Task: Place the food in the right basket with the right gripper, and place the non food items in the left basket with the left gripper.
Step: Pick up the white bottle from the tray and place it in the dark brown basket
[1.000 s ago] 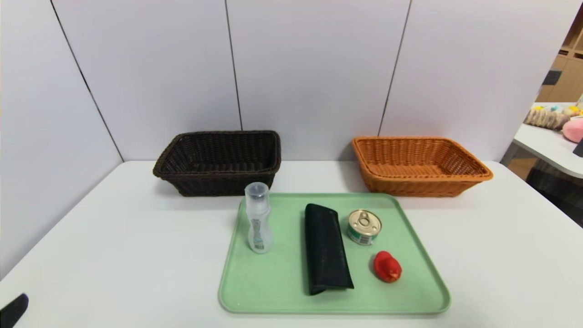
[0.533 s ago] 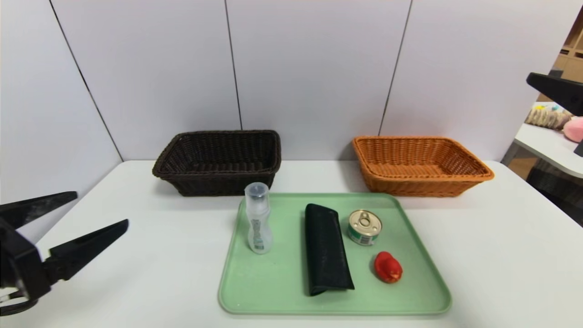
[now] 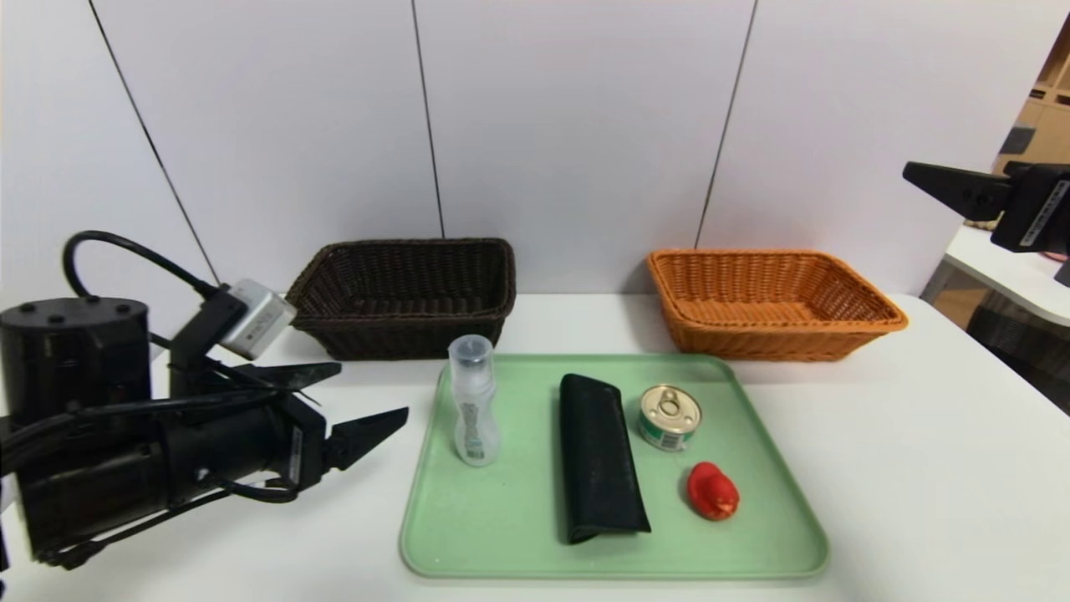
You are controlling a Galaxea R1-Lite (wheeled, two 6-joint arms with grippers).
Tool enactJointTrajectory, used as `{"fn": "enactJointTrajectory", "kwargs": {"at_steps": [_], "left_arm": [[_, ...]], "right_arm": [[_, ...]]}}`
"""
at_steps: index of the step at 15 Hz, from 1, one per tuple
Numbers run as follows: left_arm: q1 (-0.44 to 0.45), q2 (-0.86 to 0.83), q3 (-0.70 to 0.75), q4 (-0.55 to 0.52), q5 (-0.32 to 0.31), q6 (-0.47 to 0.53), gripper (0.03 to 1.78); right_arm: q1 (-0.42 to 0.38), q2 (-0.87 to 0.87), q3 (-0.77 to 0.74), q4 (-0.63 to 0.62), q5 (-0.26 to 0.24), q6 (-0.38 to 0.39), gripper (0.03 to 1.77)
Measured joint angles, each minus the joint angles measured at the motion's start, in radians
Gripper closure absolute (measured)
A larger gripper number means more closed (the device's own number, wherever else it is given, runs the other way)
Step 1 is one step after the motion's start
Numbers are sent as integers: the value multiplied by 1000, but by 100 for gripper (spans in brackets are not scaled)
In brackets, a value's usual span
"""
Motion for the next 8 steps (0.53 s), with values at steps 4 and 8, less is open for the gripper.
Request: {"fn": "enactJointTrajectory", "kwargs": {"at_steps": [4,8], "left_arm": [[-114,124,3,-121,67,-68,12],[-195,166,-2,-126,91,-130,12]], "right_arm": [[-2,2,13,0,-6,6,10],[-2,2,15,0,-6,8,10]]}}
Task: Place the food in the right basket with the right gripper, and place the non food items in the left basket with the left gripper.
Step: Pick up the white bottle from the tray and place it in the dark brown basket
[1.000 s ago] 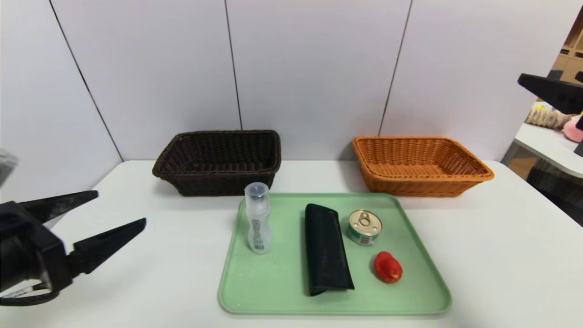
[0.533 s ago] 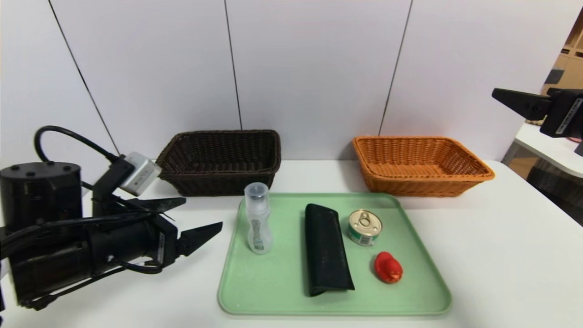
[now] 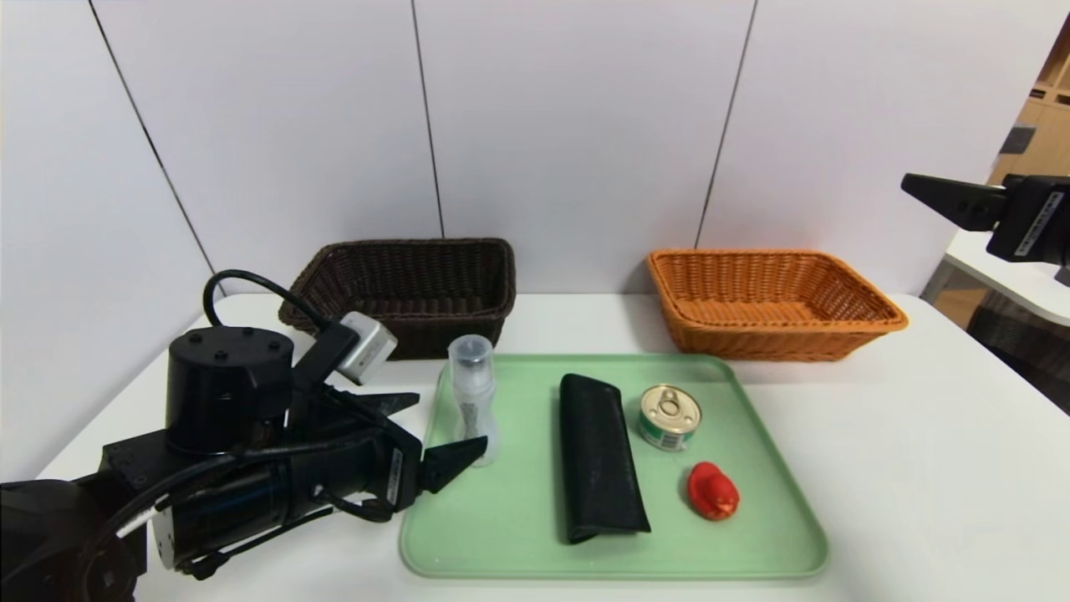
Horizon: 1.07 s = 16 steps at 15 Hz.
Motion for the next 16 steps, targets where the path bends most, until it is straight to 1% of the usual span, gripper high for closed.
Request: {"fn": "enactJointTrajectory", "kwargs": {"at_steps": [2,5,7,9,11,13,16], "left_arm": [[-33,15,-4,-1,32,-9,12],[-61,39,-15,-7,41,-27,12],[-65,64,-24,-54,63,-26,12],[-69,104,-28,-145,98,-25,12],[-79,143,-28,-229,151,-26,12],[-86,168,-28,-240,170,-30,12],[-89,182,-29,-240,172,-33,12]], "right_arm": [[-1,-3,6,0,2,1,10],[-1,-11,25,0,3,1,10],[-1,-17,34,0,3,1,10],[-1,-24,44,0,3,0,10],[-1,-33,62,0,8,0,10],[-1,-39,69,0,9,-1,10],[-1,-42,69,0,10,-1,10]]}}
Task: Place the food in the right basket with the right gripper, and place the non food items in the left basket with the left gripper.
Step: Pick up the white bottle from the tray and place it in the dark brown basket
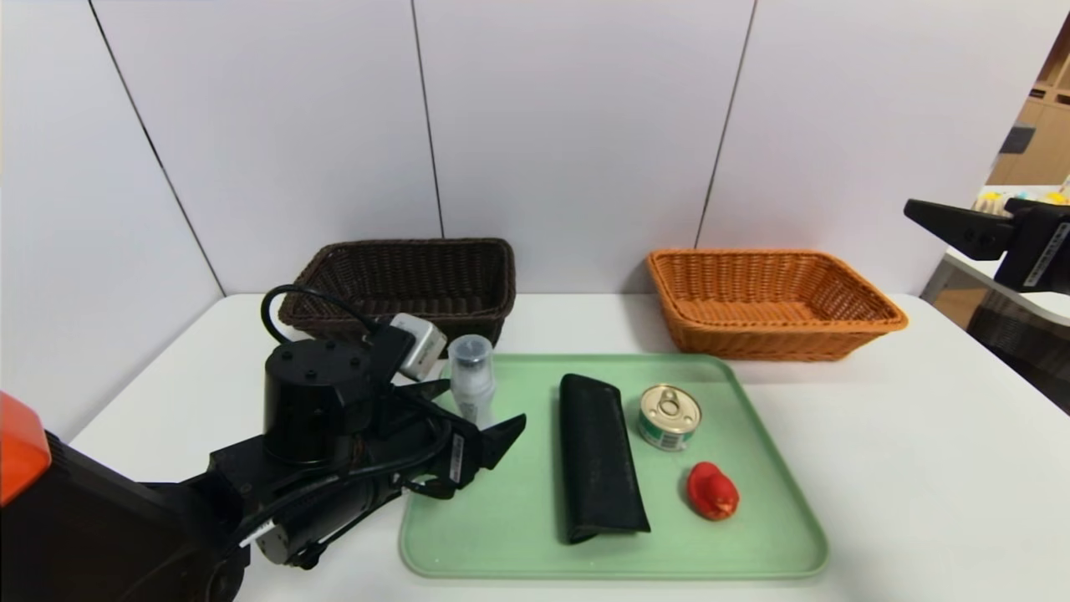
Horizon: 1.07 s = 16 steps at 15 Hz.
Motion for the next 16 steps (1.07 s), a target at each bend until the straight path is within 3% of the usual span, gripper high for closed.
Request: {"fn": "enactJointTrajectory", "kwargs": {"at_steps": [16], "left_arm": [[0,34,-36,0,29,-32,12]], "right_arm": [[0,-8,3,0,1,7,10]]}}
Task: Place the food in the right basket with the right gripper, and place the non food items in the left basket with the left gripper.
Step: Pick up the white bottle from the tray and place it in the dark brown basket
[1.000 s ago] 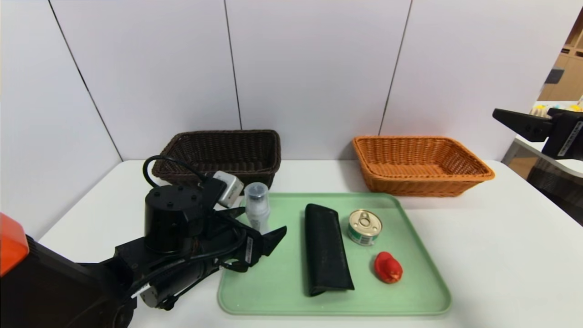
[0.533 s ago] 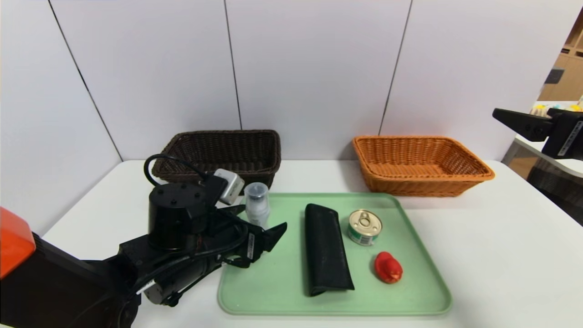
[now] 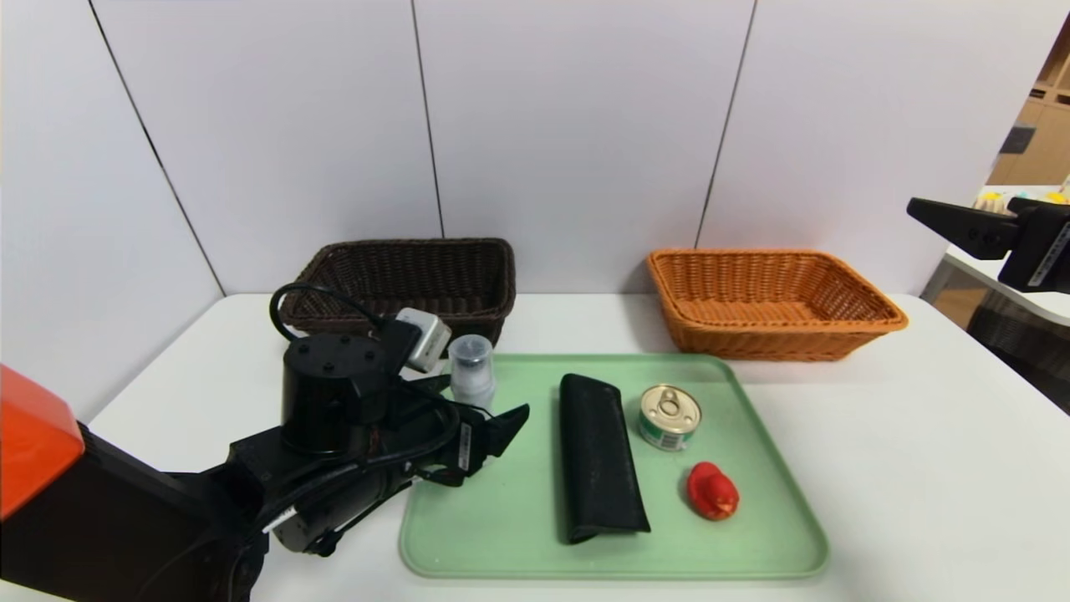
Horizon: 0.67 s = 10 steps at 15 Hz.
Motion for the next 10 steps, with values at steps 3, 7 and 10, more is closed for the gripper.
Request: {"fn": "enactJointTrajectory", "kwargs": {"at_steps": [3,7,10], "left_arm": [[0,14,0,-1,1,-7,25],[0,28,-9,-3,3,-17,83],[0,32,-10,-3,2,-18,123]], "right_arm": [[0,-2,2,0,0,0,10],[0,-3,6,0,0,-1,10],[1,-3,17,0,2,-1,10]]}}
